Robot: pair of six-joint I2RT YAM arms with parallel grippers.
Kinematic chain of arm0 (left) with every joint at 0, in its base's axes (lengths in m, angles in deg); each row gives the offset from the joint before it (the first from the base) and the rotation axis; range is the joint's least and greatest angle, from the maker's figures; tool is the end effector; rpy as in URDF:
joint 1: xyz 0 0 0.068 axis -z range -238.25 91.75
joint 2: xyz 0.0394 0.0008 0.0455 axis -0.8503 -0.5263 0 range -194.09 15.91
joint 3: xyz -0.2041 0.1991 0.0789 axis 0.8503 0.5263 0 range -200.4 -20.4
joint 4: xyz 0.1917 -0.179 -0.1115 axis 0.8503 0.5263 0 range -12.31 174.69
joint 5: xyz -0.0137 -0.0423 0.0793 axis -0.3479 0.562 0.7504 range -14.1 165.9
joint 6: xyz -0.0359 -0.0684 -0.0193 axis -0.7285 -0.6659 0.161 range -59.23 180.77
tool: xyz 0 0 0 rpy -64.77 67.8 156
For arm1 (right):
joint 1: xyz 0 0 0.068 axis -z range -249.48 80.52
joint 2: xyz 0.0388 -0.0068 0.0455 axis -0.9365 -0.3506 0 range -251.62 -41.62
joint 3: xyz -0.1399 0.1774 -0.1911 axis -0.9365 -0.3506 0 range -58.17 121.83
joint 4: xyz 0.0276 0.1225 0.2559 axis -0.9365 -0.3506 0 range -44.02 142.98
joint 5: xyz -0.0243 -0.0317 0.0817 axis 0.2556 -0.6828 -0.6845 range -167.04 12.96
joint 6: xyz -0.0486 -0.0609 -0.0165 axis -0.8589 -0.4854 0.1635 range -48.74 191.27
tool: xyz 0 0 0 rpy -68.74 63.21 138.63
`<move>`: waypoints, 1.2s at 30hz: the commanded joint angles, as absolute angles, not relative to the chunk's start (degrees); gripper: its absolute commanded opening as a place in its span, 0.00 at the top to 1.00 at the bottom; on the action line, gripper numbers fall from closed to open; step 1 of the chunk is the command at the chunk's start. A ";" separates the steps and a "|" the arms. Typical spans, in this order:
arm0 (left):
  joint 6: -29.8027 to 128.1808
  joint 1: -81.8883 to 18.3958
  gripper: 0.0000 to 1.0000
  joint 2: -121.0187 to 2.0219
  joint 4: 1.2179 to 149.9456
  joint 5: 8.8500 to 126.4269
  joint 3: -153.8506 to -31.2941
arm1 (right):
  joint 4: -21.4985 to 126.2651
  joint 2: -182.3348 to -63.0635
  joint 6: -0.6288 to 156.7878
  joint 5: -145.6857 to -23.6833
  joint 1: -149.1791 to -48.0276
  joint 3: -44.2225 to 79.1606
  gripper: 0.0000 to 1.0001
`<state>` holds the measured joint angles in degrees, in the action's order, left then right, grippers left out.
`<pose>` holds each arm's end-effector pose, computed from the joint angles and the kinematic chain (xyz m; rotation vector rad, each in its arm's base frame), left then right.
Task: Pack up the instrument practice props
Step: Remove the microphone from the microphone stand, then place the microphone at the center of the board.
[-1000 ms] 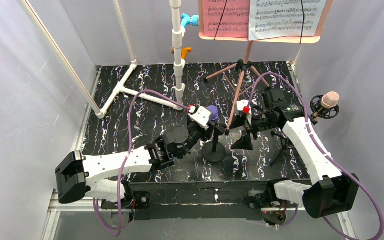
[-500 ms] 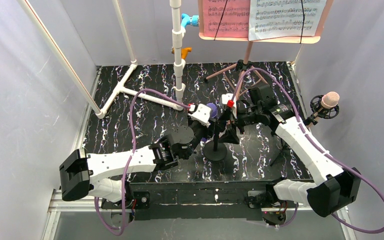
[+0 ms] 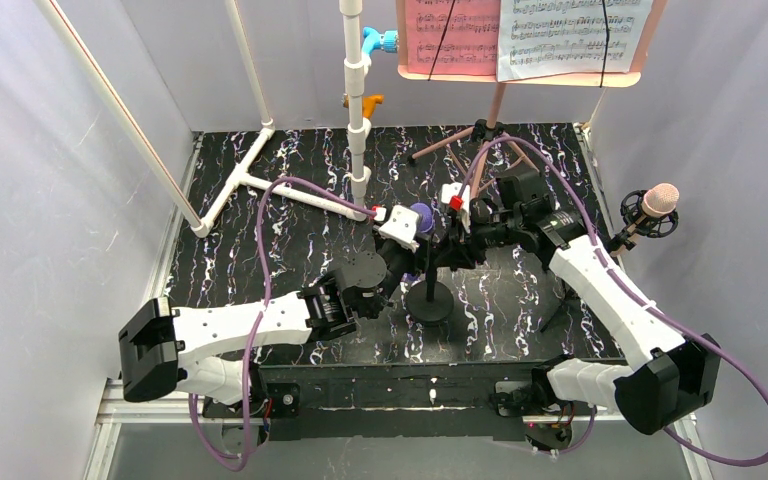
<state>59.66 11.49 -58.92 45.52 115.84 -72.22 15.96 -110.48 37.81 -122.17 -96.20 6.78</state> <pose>0.1597 -0.3053 0.3611 0.2856 1.4413 -0.5195 0.2303 0.1704 0.3432 -1.4122 1.6342 0.8234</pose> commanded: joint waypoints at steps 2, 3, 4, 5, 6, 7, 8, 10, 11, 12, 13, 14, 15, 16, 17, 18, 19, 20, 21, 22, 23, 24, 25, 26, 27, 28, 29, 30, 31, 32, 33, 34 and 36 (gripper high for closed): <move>59.17 11.89 1.00 -54.98 42.37 116.70 -73.97 | 18.11 -108.80 35.47 -120.38 -96.37 5.49 0.87; 59.37 11.97 1.00 -54.18 42.43 116.61 -73.60 | 18.01 -108.65 35.31 -120.21 -96.37 5.41 0.88; 59.68 12.02 1.00 -53.45 42.51 116.59 -73.03 | 18.00 -108.53 35.31 -119.94 -96.37 5.32 0.88; 60.16 11.98 1.00 -52.58 42.59 116.59 -72.59 | 18.06 -108.46 35.25 -119.64 -96.37 5.25 0.88; 60.39 12.06 1.00 -51.79 42.88 116.58 -72.05 | 18.12 -108.37 35.33 -119.50 -96.29 5.14 0.88; 60.41 12.11 1.00 -50.86 43.13 116.67 -71.45 | 18.23 -108.27 35.40 -119.47 -96.24 5.10 0.88; 61.89 12.15 1.00 -50.00 43.60 116.75 -70.86 | 18.26 -108.24 35.46 -119.57 -96.20 4.92 0.88; 62.21 12.23 1.00 -47.77 44.91 116.39 -69.76 | 18.35 -108.09 35.57 -119.64 -96.04 4.66 0.87; 62.05 12.32 1.00 -46.12 46.12 116.00 -69.16 | 18.27 -108.07 35.54 -119.71 -96.02 4.49 0.87; 61.80 12.33 1.00 -44.89 47.32 115.41 -68.92 | 18.26 -108.07 35.55 -119.93 -95.98 4.30 0.85; 61.50 12.41 1.00 -43.67 48.64 114.95 -68.73 | 18.26 -108.06 35.54 -120.19 -95.94 4.15 0.83; 61.34 12.49 1.00 -42.59 50.10 114.53 -68.60 | 18.26 -108.06 35.50 -120.38 -95.89 3.95 0.80; 61.12 12.59 1.00 -39.27 54.69 113.44 -68.48 | 18.44 -108.06 35.70 -120.99 -95.76 3.56 0.70; 61.16 12.59 1.00 -38.54 56.84 113.05 -68.40 | 18.44 -108.06 35.67 -121.12 -95.76 3.49 0.66; 61.18 12.66 1.00 -37.79 58.31 112.67 -68.39 | 18.45 -108.02 35.75 -121.14 -95.69 3.45 0.59; 61.22 12.65 1.00 -36.99 59.72 112.25 -68.20 | 18.44 -107.94 35.77 -121.31 -95.60 3.38 0.53; 61.36 12.61 1.00 -36.21 60.93 111.72 -68.03 | 18.32 -107.85 35.76 -121.67 -95.47 3.36 0.48; 61.32 12.64 1.00 -35.62 62.20 111.41 -67.88 | 18.15 -107.76 35.78 -122.02 -95.30 3.31 0.42; 61.16 12.64 1.00 -34.99 63.48 111.07 -67.75 | 17.97 -107.65 35.68 -122.57 -95.04 3.28 0.37; 61.12 12.60 1.00 -34.52 64.71 110.73 -67.65 | 17.67 -107.51 35.55 -122.99 -94.84 3.27 0.32; 61.12 12.64 1.00 -34.08 65.75 110.58 -67.54 | 17.42 -107.33 35.37 -123.42 -94.61 3.27 0.27; 61.05 12.65 1.00 -33.63 66.75 110.28 -67.52 | 17.20 -107.17 35.20 -123.96 -94.39 3.23 0.23; 61.11 12.66 1.00 -33.25 67.66 110.16 -67.37 | 16.87 -107.11 35.01 -124.38 -94.17 3.19 0.19; 61.10 12.62 1.00 -32.73 69.99 109.83 -67.21 | 15.81 -106.54 34.17 -125.47 -93.55 3.17 0.09; 59.59 12.60 1.00 -32.69 70.84 109.83 -67.29 | 15.54 -106.35 33.94 -125.82 -93.38 3.10 0.06; 59.23 12.59 1.00 -32.62 71.42 109.72 -67.40 | 15.31 -106.21 33.65 -126.13 -93.12 3.03 0.04; 58.62 12.59 1.00 -32.73 73.02 109.70 -67.92 | 15.03 -105.97 33.34 -126.43 -92.79 2.94 0.02; 58.35 12.59 1.00 -33.07 75.22 110.18 -68.55 | 14.74 -105.74 33.09 -126.83 -92.46 2.80 0.02; 58.43 12.59 1.00 -33.60 76.81 110.22 -69.16 | 14.44 -105.42 32.38 -127.30 -91.88 2.60 0.02; 58.36 12.64 1.00 -33.82 78.72 110.23 -69.54 | 13.84 -105.09 31.70 -128.08 -91.35 2.47 0.02; 58.29 12.60 1.00 -34.03 80.12 110.19 -69.91 | 12.90 -104.75 30.63 -128.87 -90.77 2.34 0.02; 58.20 12.59 1.00 -34.09 80.98 110.09 -69.92 | 12.04 -104.40 29.56 -129.73 -90.03 2.12 0.02; 57.98 12.59 1.00 -33.74 81.84 109.87 -69.47 | 10.73 -103.43 27.78 -131.33 -88.44 1.76 0.01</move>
<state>59.07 12.38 -34.42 77.13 109.85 -67.76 14.02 -106.02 32.17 -126.36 -90.93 2.67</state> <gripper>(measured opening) 0.436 0.983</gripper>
